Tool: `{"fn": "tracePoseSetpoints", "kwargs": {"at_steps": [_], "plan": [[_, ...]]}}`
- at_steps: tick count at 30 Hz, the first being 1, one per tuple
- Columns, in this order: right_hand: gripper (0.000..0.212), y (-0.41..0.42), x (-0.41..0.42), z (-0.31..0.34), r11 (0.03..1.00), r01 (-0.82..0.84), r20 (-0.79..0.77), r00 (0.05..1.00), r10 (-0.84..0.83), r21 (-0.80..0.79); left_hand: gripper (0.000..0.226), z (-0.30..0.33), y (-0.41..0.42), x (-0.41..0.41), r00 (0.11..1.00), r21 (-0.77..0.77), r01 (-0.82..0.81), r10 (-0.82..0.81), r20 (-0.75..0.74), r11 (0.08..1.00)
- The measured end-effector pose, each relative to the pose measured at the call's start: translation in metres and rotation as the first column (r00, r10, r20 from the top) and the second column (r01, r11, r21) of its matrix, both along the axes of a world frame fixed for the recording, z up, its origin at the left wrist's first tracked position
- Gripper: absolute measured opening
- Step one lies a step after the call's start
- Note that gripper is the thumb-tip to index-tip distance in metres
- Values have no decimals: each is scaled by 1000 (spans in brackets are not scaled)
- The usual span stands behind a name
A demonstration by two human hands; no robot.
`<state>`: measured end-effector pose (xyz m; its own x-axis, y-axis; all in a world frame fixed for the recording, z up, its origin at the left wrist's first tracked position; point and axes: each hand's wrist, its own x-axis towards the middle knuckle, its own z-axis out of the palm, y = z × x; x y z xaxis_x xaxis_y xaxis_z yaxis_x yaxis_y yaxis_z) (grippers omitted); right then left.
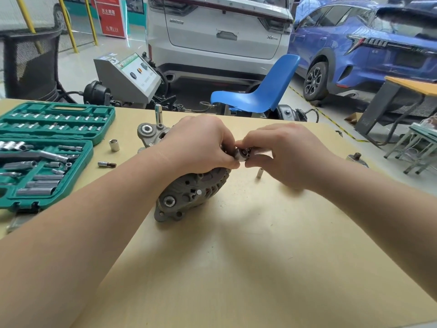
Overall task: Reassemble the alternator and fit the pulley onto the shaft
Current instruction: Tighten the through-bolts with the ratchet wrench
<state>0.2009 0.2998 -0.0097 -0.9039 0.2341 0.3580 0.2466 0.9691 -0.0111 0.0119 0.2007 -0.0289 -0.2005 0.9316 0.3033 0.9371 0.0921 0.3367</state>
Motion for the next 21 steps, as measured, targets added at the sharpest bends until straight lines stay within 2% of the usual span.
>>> {"fn": "tracePoseSetpoints", "kwargs": {"at_steps": [1,3,5,7,8,10,12,14,16,18,19,21], "plan": [[21,2,-1,1,998,18,-14,1000,-19,-52,13,0,-1,0,1000,3,2,-1,-1,1000],[30,1,-2,0,953,129,-55,987,-149,-275,16,-1,-1,0,1000,20,6,-6,-9,1000],[36,-2,-4,-6,832,233,-38,956,-291,-504,22,-2,0,0,1000,39,4,-4,-19,999],[46,-8,-7,-11,747,280,-5,935,-355,-602,30,-3,1,0,1000,43,1,1,-29,999],[50,-11,-9,-14,744,296,-2,929,-371,-599,33,-3,1,0,999,37,4,-3,-32,999],[46,-14,-10,-14,811,318,-19,927,-375,-491,31,-3,2,0,999,22,6,-5,-38,1000],[30,-12,-8,-10,911,268,-21,957,-289,-314,25,-2,1,-1,999,22,-2,3,-37,1000],[12,-6,-6,-2,982,169,59,985,-164,-87,20,-2,1,0,999,27,-5,6,-36,1000],[17,-2,-7,6,994,85,160,983,-95,66,17,-1,0,0,999,18,11,-10,-36,1000],[16,-2,-9,11,991,116,172,977,-125,61,17,-2,-1,0,999,23,25,-25,-25,999],[15,-4,-11,12,986,165,154,974,-166,15,19,-2,-1,0,999,29,25,-25,-22,999],[29,-6,-12,9,953,256,109,964,-241,-163,24,-3,0,0,1000,35,16,-16,-21,999]]}}
